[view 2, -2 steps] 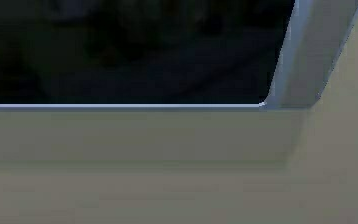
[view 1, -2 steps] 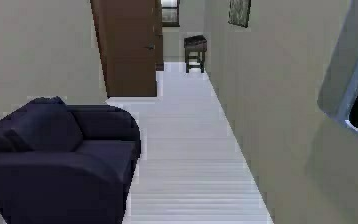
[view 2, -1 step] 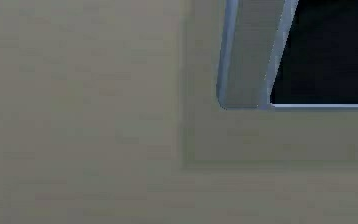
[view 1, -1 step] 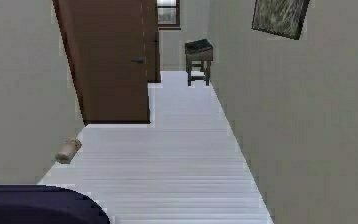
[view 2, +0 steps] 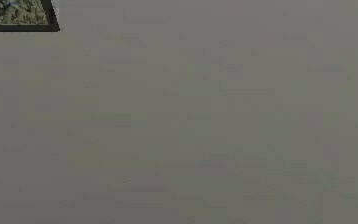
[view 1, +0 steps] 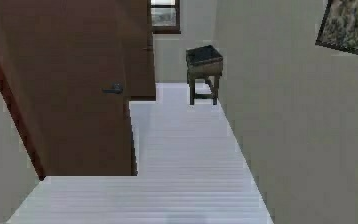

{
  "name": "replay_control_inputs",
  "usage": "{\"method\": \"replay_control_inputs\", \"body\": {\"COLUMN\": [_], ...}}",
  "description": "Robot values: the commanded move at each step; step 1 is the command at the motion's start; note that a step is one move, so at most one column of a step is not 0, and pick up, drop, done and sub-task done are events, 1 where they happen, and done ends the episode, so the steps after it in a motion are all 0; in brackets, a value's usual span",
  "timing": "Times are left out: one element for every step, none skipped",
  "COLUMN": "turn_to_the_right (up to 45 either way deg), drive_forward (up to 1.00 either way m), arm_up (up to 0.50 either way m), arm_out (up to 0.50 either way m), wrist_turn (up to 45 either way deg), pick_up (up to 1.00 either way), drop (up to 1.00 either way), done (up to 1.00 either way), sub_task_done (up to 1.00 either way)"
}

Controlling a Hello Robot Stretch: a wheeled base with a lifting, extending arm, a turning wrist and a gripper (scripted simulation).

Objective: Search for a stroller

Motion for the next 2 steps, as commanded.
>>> {"method": "replay_control_inputs", "body": {"turn_to_the_right": [0.0, 0.0], "drive_forward": [1.00, 0.75], "arm_up": [0.00, 0.00], "arm_out": [0.00, 0.00], "wrist_turn": [0.0, 0.0], "pick_up": [0.00, 0.00], "drop": [0.00, 0.00], "done": [0.00, 0.00], "sub_task_done": [0.00, 0.00]}}
